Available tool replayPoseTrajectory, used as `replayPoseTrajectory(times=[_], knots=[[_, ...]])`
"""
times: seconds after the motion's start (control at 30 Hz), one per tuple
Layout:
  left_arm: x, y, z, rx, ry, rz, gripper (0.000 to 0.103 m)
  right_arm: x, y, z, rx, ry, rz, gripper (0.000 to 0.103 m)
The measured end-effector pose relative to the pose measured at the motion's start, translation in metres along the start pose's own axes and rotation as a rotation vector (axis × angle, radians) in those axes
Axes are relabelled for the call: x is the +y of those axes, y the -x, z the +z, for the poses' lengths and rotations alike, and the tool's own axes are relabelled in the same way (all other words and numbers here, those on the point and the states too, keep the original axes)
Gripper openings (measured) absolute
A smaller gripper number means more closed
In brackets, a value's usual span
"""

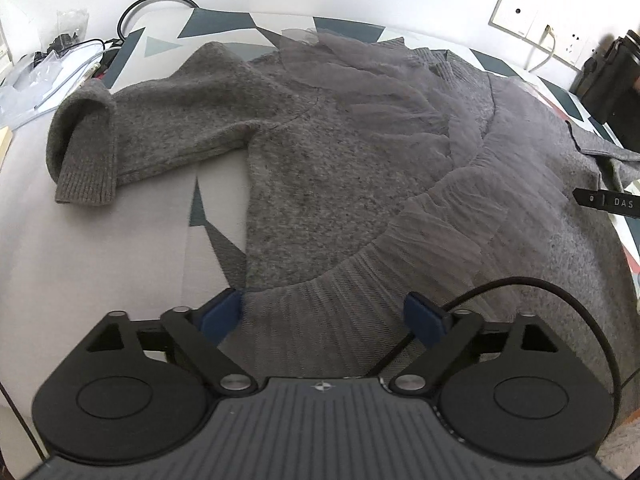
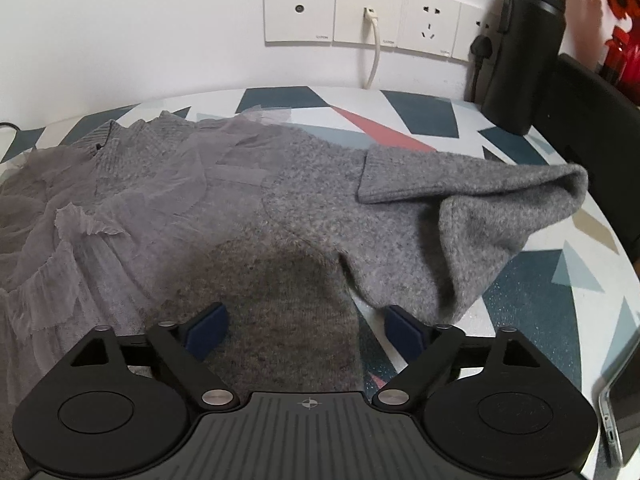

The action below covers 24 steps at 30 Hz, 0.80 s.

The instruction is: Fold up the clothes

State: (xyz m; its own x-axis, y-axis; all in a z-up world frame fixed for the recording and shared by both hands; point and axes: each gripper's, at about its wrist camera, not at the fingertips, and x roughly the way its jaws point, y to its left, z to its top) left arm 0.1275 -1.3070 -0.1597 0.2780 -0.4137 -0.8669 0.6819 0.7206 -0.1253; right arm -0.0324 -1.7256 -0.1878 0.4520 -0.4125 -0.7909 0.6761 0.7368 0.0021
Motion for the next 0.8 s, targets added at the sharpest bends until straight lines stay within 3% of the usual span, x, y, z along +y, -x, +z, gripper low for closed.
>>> replayPoseTrajectory(times=[0.13,0.23,0.8], knots=[[-0.008,-0.004,-0.001,0.012,-0.040,0.016,0.101,-0.003,-0.001,-0.002,0.012,-0.013,0.008,0.098],[-0.012,-0.006,-0.002,0.016,-0.057,0.035,0.102,-0.004,-0.003,-0.003,0.021,-0.023,0.014,0.102],[-0.018,-0.008,-0.004,0.017,-0.075,0.070,0.102,-0.005,-0.003,-0.005,0.018,-0.022,0.020,0.102]])
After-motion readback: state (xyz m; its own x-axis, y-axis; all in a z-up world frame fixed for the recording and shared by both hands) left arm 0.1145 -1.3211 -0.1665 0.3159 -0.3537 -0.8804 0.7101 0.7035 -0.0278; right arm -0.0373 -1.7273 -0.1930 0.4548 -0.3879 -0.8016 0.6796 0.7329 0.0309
